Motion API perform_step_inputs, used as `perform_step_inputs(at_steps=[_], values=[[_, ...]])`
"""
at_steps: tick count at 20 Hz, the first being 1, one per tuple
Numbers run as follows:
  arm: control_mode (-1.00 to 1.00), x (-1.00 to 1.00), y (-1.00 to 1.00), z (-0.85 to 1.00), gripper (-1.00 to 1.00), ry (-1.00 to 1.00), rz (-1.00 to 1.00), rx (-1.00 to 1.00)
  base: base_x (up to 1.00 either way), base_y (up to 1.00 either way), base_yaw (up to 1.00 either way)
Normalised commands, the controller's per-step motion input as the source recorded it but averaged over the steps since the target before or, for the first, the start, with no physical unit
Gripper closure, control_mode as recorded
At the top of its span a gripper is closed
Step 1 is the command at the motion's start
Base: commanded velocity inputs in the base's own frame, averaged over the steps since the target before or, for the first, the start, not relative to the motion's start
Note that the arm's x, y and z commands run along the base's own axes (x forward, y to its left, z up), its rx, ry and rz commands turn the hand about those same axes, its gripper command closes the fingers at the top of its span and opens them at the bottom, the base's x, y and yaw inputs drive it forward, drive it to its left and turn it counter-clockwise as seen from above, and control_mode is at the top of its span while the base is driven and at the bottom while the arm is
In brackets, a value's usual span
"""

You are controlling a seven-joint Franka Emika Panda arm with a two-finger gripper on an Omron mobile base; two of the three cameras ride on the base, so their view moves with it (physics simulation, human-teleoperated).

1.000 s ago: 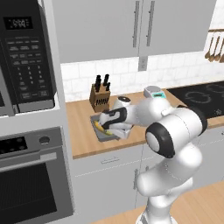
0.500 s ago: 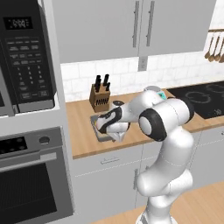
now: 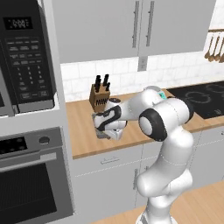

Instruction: Take the meat container that has the fish and place it on the second highest rack of the freezer. Then take the vegetable container that has the avocado and cucumber and place it on the highest rack of the freezer.

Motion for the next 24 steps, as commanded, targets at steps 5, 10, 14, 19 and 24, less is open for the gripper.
perform_step_inputs(at_steps=[5, 10, 14, 19, 24], values=[[-1.00, -0.53, -0.01, 0.33, 1.00, -0.02, 0.10, 0.01, 0.00, 0.00, 0.00], [-1.00, -0.31, -0.14, 0.85, 1.00, -0.04, 0.10, 0.01, 0.00, 0.00, 0.00], [-1.00, -0.28, -0.25, 1.00, 1.00, -0.02, 0.10, 0.00, 0.00, 0.00, 0.00], [-1.00, -0.37, -0.35, 1.00, 1.00, -0.05, 0.10, 0.00, 0.00, 0.00, 0.00], [-1.00, -0.53, -0.50, 1.00, 1.00, -0.07, 0.10, 0.00, 0.00, 0.00, 0.00]])
